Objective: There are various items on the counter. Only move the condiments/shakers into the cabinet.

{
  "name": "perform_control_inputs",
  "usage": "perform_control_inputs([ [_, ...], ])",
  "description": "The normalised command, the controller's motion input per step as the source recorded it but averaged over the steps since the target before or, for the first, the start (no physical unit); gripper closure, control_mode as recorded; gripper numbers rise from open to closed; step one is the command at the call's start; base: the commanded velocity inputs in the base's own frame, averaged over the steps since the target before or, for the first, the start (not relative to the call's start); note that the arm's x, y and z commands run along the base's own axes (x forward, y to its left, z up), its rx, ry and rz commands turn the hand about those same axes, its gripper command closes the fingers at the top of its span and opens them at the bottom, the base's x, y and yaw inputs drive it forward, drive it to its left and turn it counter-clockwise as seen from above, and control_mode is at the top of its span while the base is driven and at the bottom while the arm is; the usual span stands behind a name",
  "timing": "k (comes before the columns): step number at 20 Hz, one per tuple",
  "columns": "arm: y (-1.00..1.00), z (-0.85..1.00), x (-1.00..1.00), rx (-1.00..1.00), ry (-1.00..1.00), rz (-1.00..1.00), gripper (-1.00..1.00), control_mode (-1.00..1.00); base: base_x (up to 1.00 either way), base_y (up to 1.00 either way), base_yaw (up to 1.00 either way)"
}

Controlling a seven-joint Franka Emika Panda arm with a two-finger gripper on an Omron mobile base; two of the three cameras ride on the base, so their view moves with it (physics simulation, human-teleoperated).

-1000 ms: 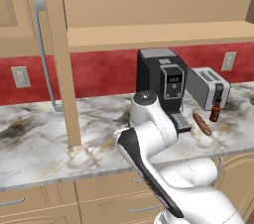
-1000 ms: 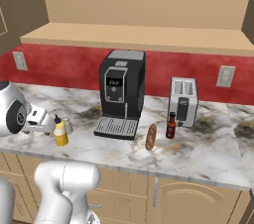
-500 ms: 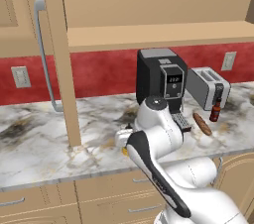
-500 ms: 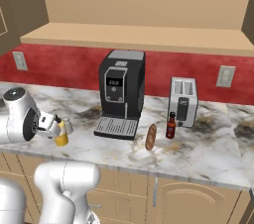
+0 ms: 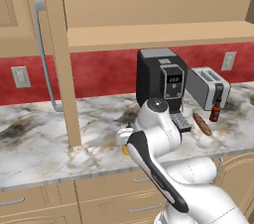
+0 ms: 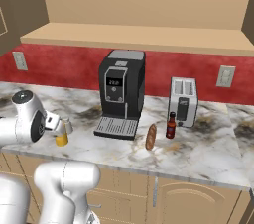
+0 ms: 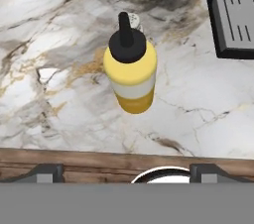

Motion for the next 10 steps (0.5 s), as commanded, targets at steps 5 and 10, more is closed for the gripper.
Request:
perform_control_inputs([
  [5,0.0,-0.04,0.35,-0.01,0.0,0.0,-1.0,-1.0,0.0,0.0,0.0],
  [10,0.0,-0.14,0.17,-0.07,0.0,0.0,-1.0,-1.0,0.0,0.0,0.0],
])
